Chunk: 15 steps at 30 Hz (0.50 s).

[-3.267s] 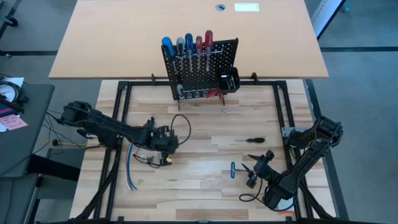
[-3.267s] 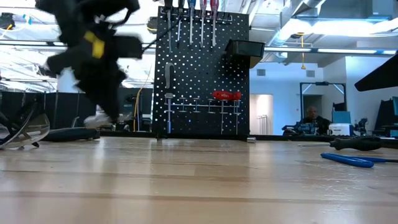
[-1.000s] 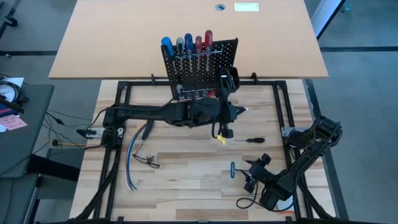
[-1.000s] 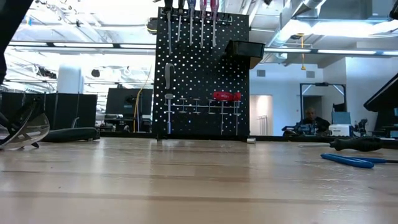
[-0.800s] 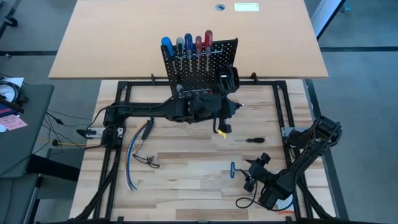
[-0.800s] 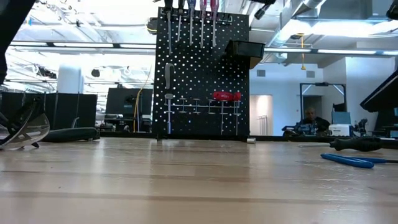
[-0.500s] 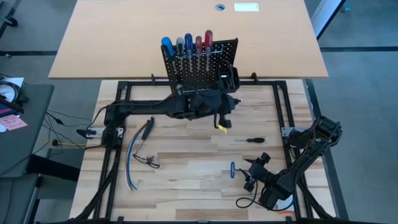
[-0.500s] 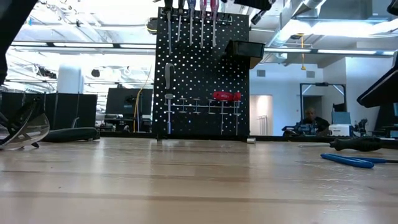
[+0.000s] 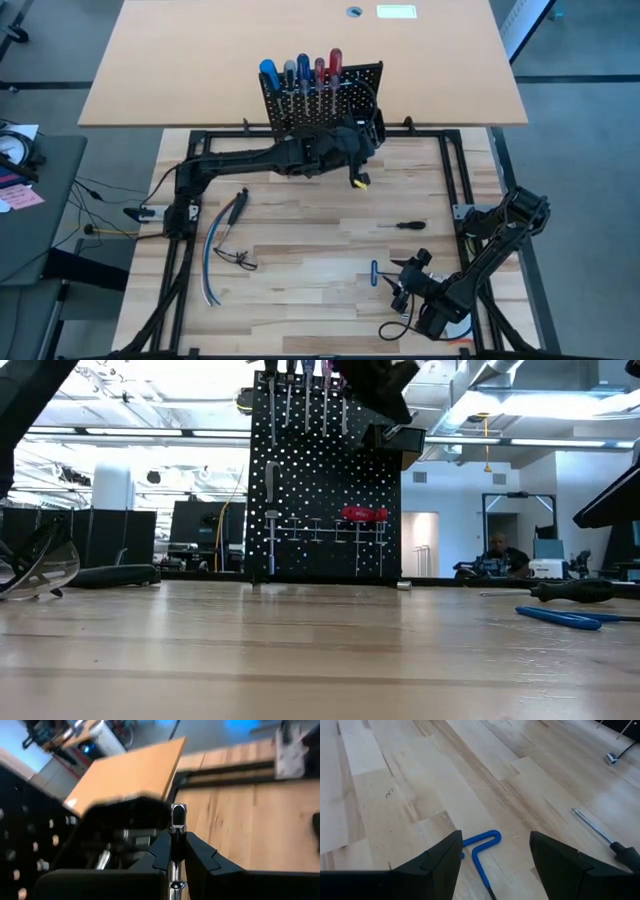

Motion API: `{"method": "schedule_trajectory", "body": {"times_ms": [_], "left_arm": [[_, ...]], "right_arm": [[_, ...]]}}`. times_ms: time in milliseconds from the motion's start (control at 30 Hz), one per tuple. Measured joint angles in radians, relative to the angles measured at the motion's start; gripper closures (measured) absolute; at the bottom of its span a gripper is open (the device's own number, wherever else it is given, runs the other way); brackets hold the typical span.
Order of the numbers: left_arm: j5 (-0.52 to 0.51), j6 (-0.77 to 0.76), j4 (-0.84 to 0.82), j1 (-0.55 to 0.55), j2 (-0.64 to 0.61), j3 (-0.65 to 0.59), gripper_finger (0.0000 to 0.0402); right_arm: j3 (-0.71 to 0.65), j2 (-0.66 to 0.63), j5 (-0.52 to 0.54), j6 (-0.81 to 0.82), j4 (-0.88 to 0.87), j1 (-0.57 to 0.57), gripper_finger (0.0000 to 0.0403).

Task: Hang tools onto peg board
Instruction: Put the extension bar into the black bin on the pegboard

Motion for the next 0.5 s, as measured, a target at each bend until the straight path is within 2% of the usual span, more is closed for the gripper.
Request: {"method": "schedule_trajectory", "body": {"times_ms": [133,367,500], "left_arm": [[0.097,0.026,0.034,-0.018,-0.006,0.062,0.0383],[0.089,0.195,0.166,0.034,0.003,0.084,0.0383],[0.092,0.181,0.155,0.079,0.024,0.084,0.0382]], "right_arm": [[0.0,0.0,0.0,-0.001,-0.001,0.0,0.0163],[0.0,0.0,-0.003,-0.003,-0.002,0.0,0.0163],[0.0,0.0,-0.02,-0.003,-0.003,0.0,0.0163]]}}
